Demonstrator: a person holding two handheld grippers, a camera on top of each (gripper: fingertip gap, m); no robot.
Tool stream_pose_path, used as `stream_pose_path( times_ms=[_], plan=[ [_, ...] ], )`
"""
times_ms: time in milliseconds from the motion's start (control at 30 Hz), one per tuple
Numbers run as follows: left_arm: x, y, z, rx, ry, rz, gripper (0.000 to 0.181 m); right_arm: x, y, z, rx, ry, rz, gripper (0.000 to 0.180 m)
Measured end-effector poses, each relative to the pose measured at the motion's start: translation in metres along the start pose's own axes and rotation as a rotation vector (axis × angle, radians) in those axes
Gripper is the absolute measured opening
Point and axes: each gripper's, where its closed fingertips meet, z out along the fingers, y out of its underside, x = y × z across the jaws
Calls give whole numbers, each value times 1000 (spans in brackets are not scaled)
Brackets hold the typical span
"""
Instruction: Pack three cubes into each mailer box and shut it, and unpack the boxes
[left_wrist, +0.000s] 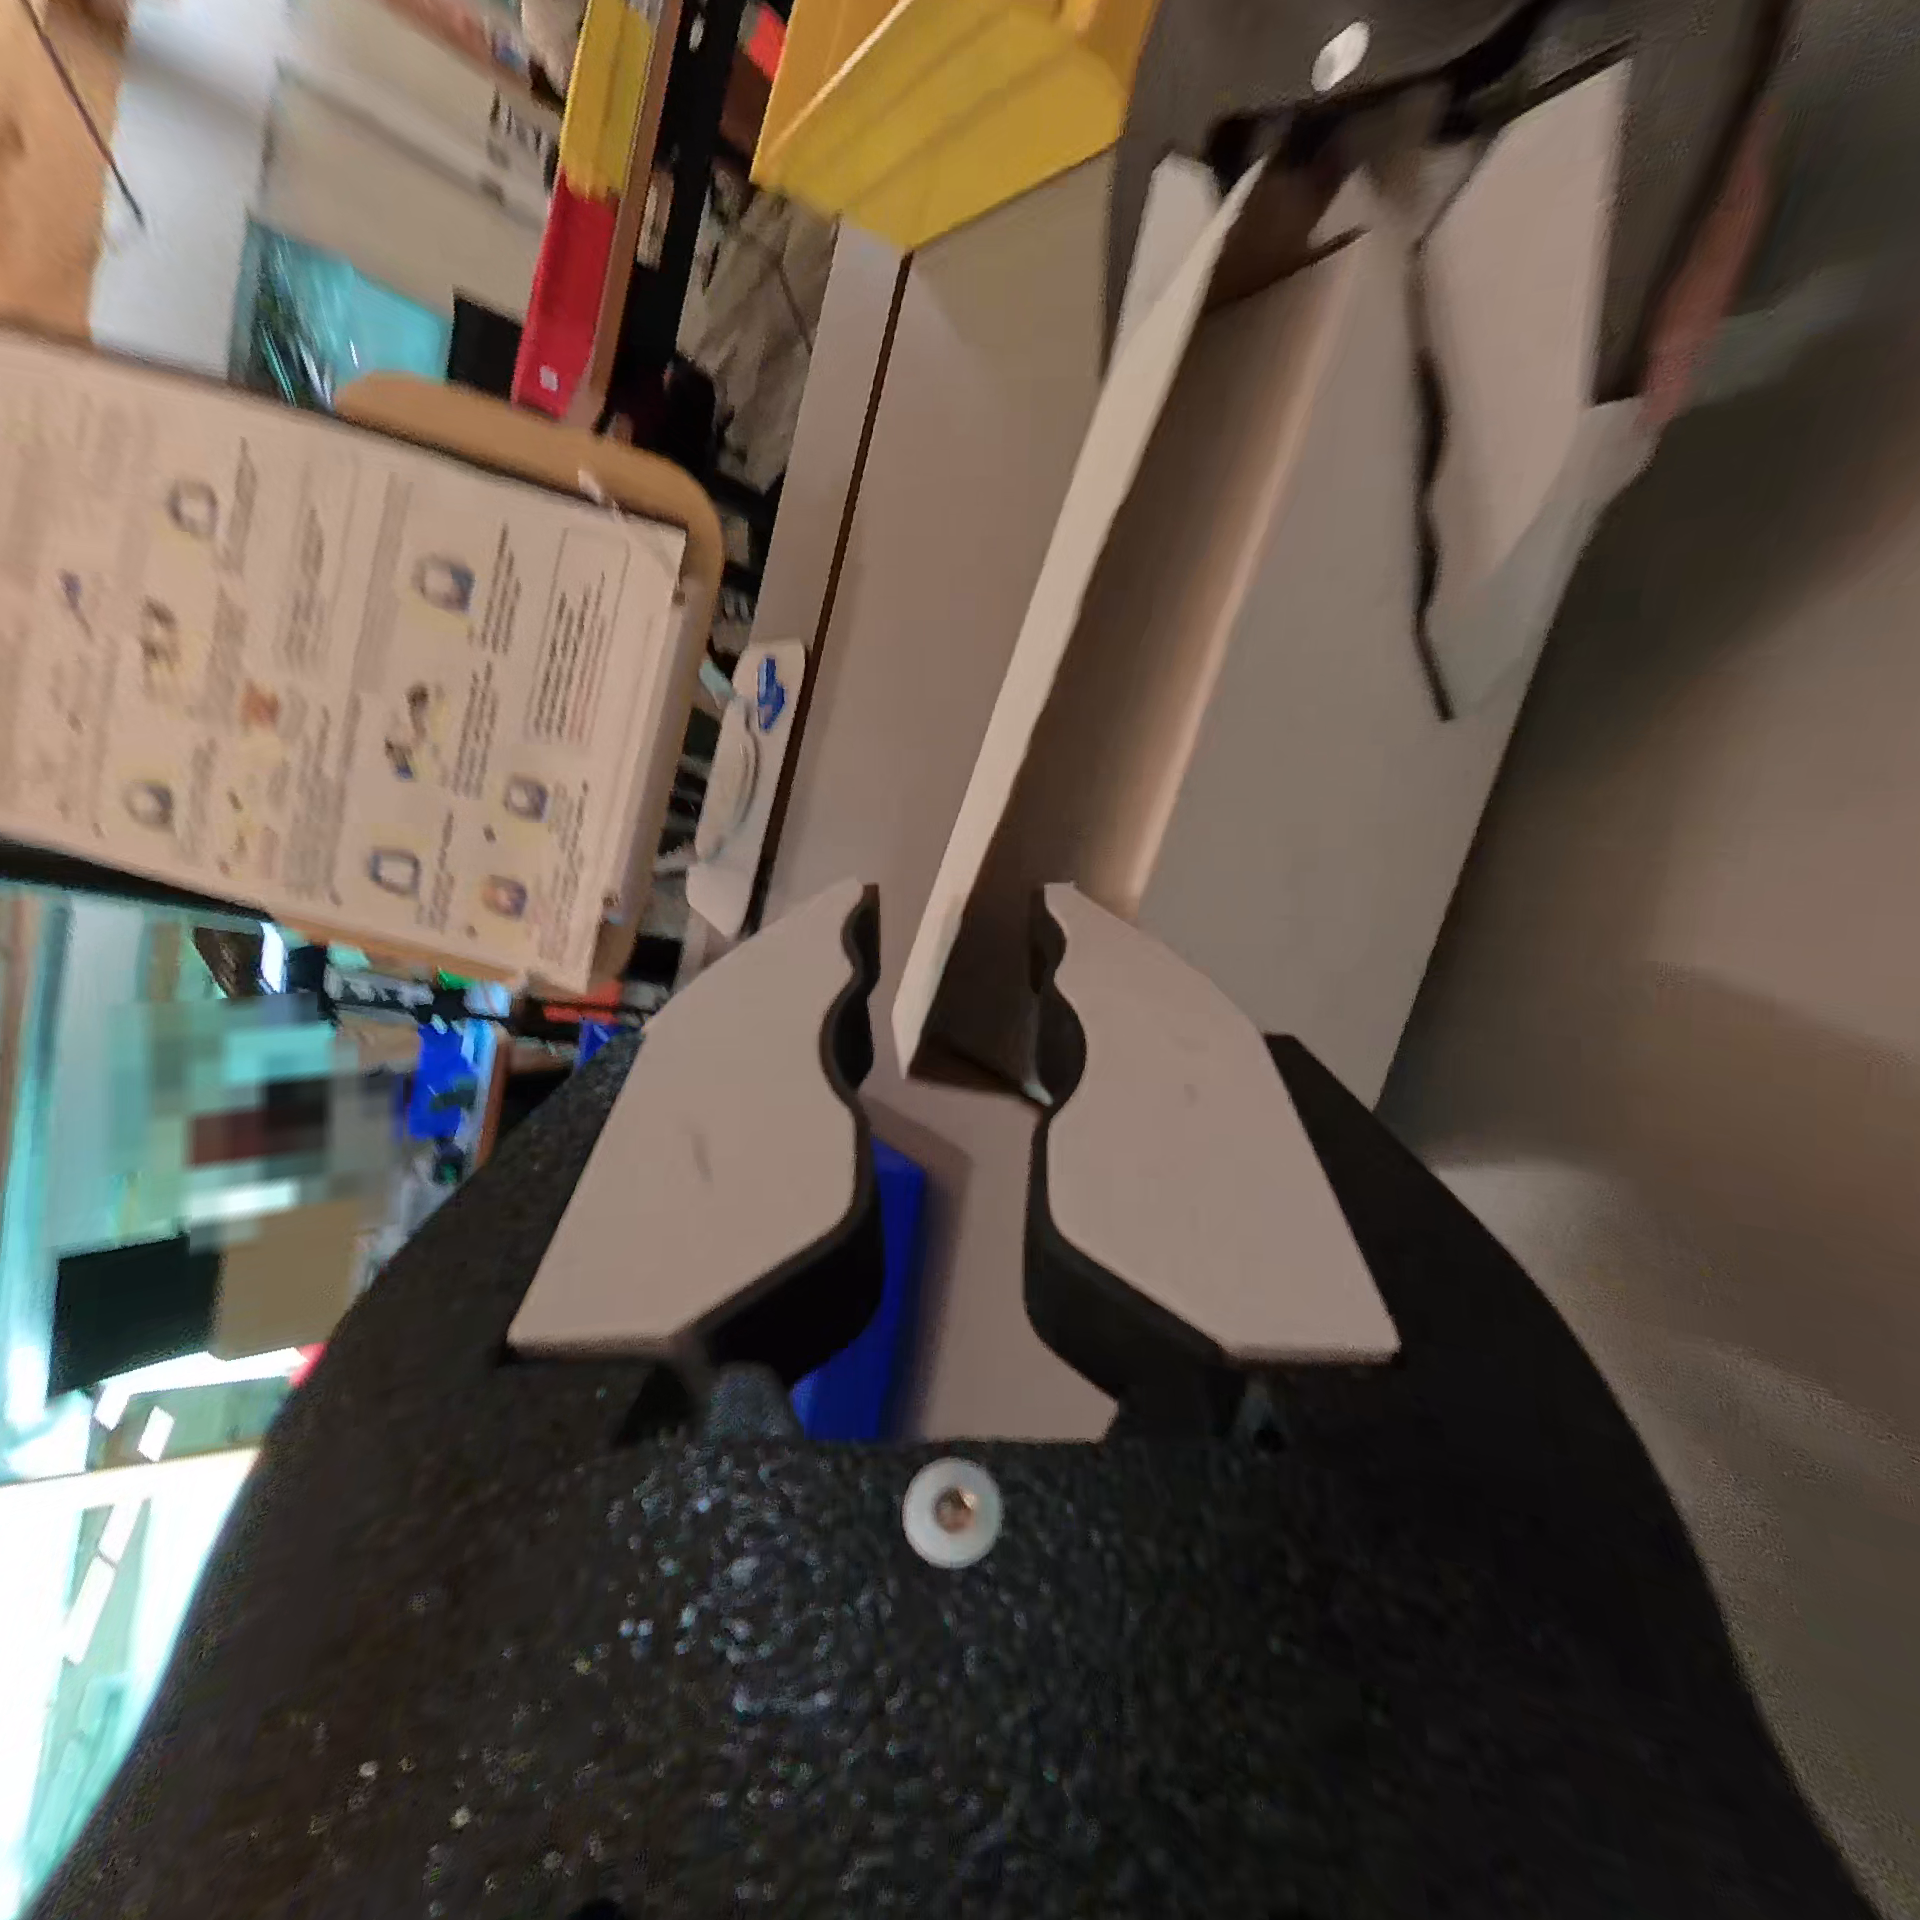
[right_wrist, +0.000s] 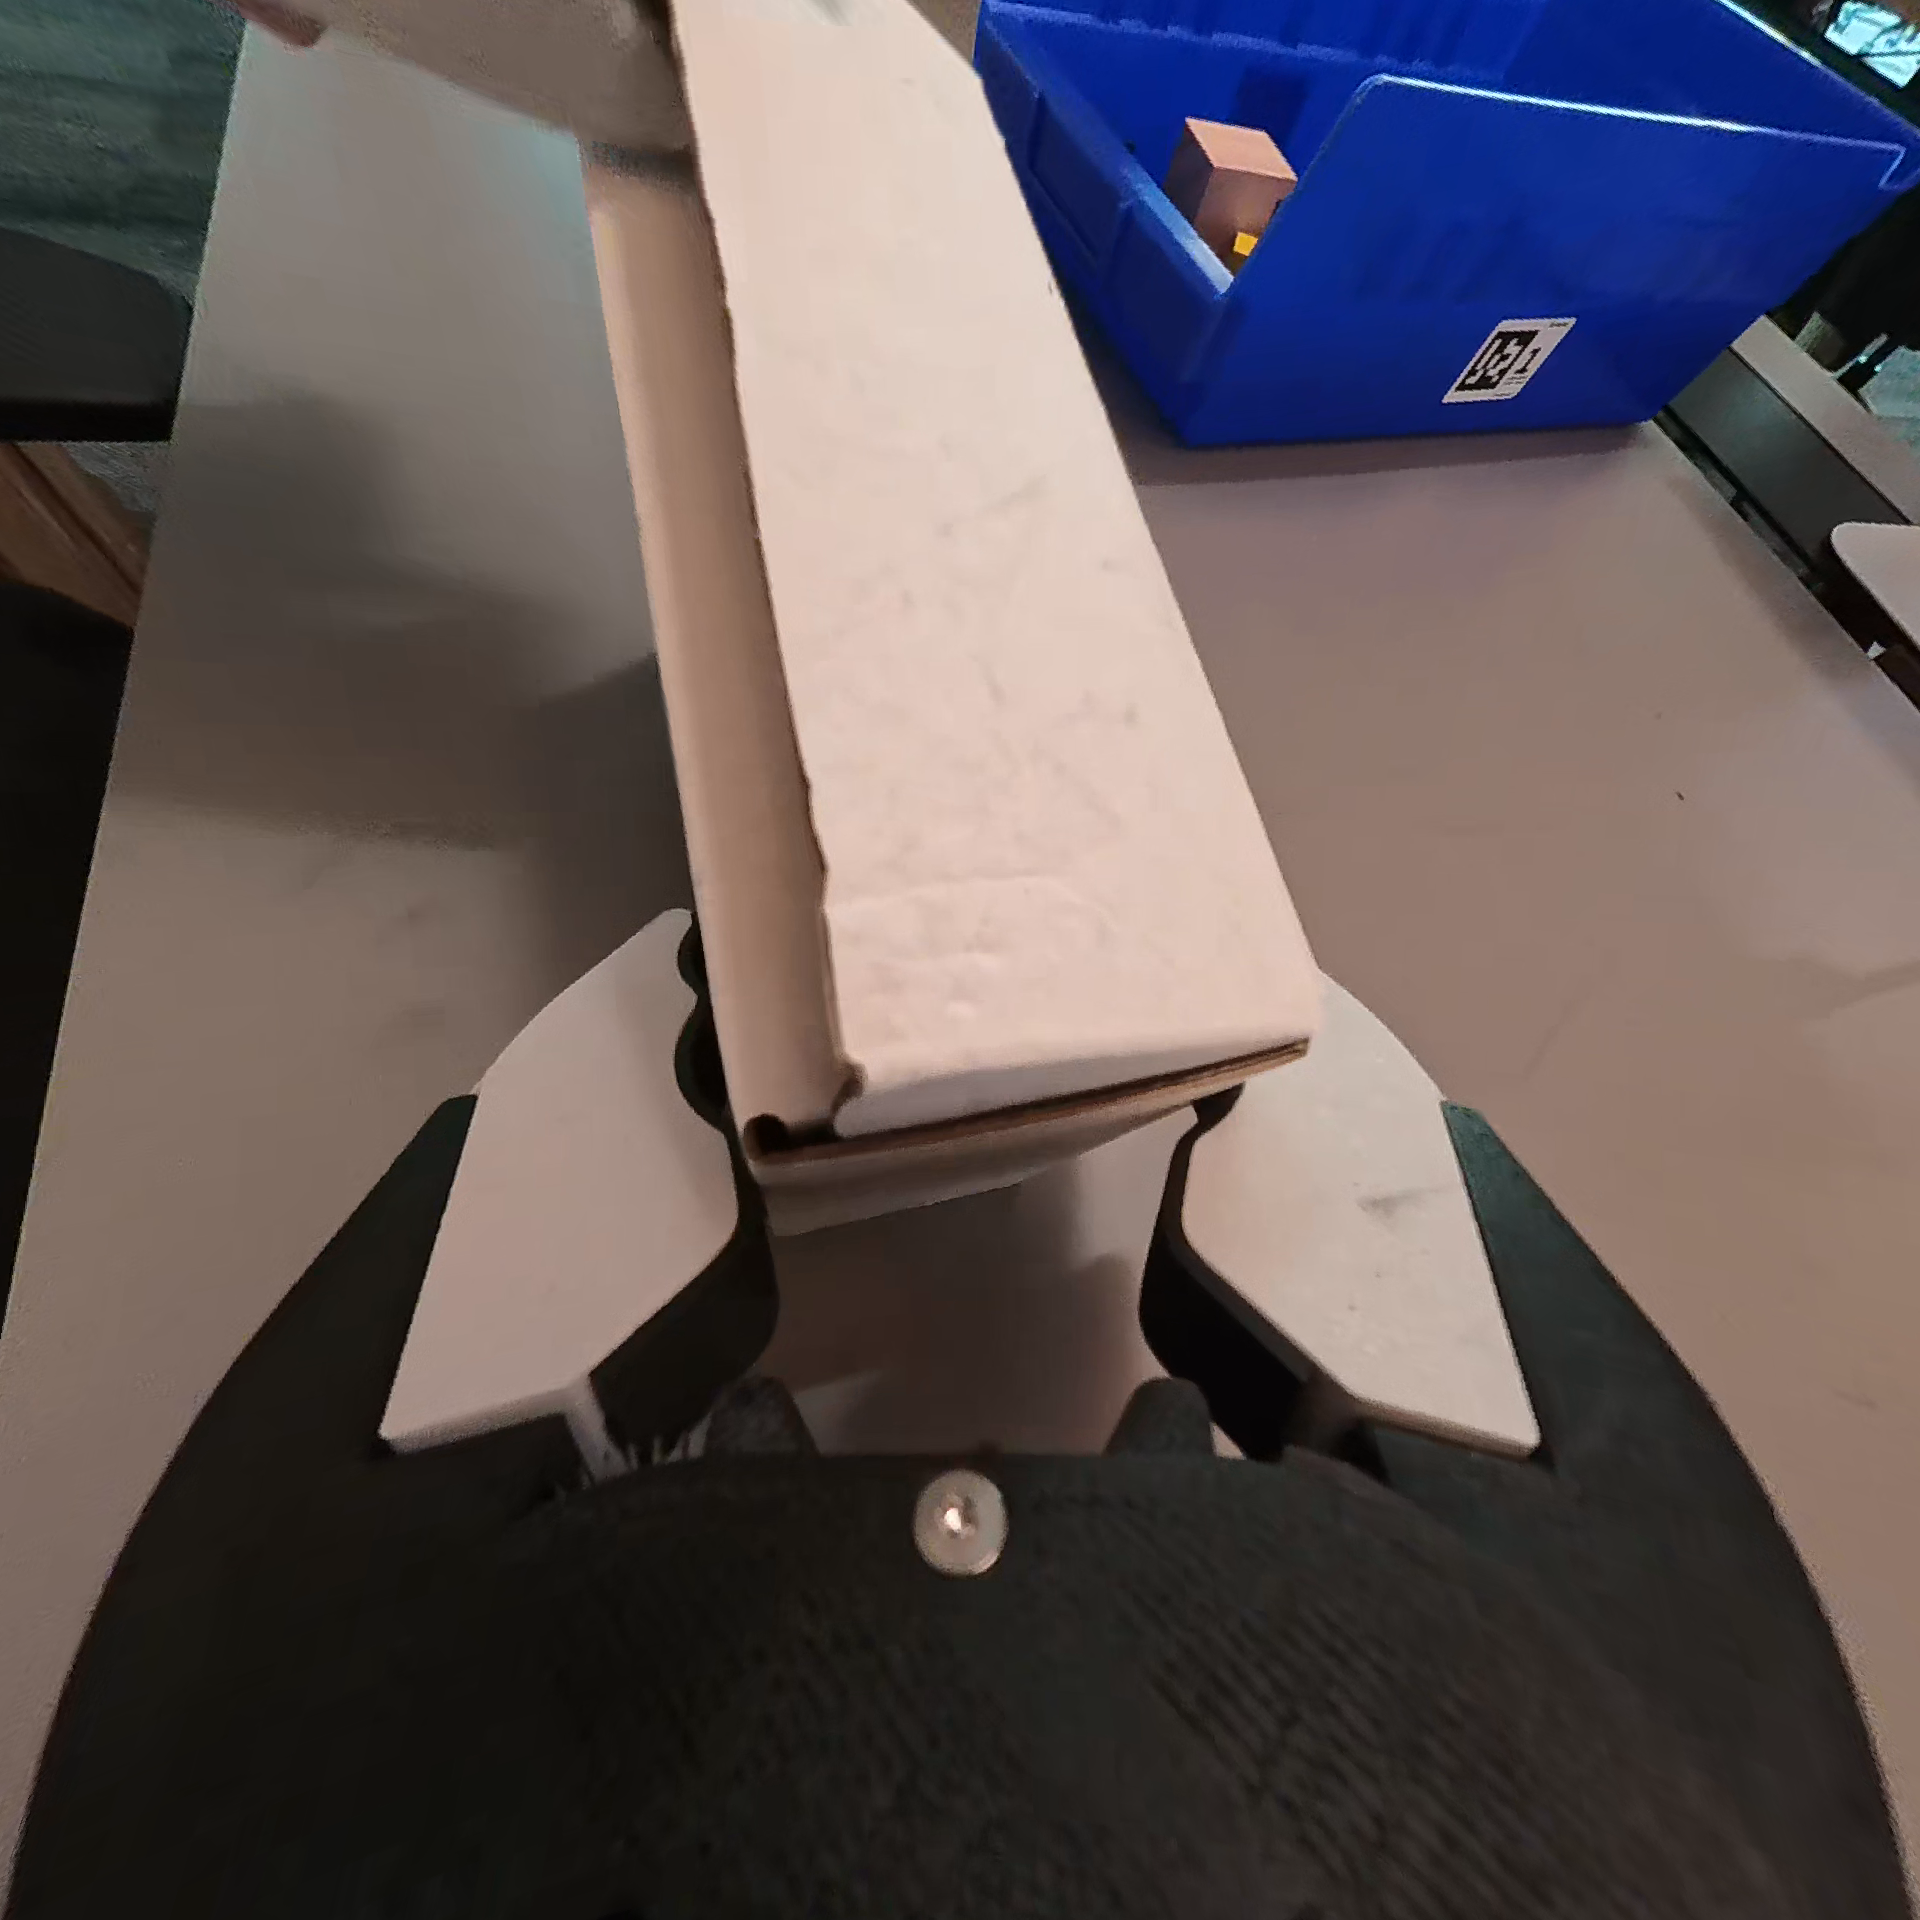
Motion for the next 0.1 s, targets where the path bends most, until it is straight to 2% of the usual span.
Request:
stream_pose_path(
  times_ms=[33, 100],
  plan=[
    [4, -8, 1, 8, -1, 52, 28, 0, -1, 1, 3, 1, 3, 89],
    [16, -21, 8, -7, 38, 132, 32, -1, -2, 3, -1, 1, -6, 89]
  ],
)
